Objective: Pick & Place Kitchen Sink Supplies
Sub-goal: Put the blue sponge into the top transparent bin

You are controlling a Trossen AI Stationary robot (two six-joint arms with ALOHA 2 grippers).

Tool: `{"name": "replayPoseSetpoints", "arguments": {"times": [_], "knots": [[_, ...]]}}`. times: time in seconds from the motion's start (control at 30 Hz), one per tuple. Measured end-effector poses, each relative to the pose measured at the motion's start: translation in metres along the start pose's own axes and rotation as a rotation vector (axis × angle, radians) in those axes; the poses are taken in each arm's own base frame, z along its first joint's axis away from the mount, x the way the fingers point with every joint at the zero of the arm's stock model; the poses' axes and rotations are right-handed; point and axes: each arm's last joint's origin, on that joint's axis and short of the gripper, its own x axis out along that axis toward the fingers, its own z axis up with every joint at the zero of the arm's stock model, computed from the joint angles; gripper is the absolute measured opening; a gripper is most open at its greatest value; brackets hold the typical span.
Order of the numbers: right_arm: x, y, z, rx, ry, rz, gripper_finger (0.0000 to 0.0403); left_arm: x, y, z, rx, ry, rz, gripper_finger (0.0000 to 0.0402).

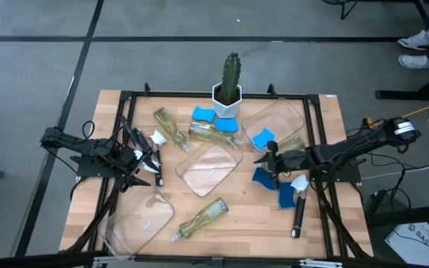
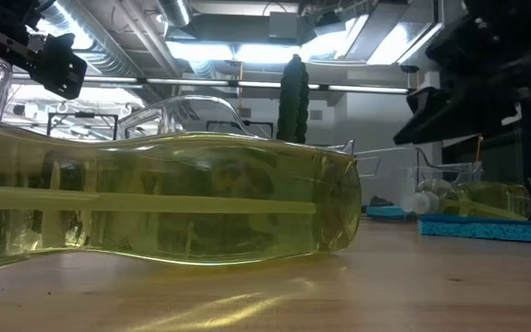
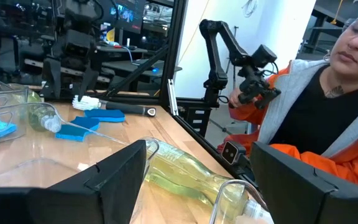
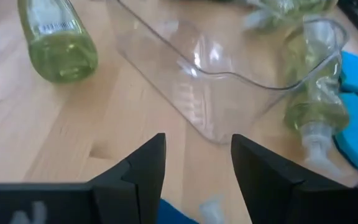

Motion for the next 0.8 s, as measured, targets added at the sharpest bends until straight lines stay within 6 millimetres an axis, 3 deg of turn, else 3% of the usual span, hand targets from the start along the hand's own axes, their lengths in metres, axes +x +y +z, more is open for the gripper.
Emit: {"name": "replayPoseSetpoints", "arguments": {"times": [0.3,0.8], "knots": [[0.022,0.019,0.013,-0.062,0.217,0.1,0.0181,0.0,0.0,0.0,0.0,0.0,0.0,0.0281],[0.041,0.028,-0.012,0.038,0.477,0.092,0.0181,0.0,0.0,0.0,0.0,0.0,0.0,0.0281]]}}
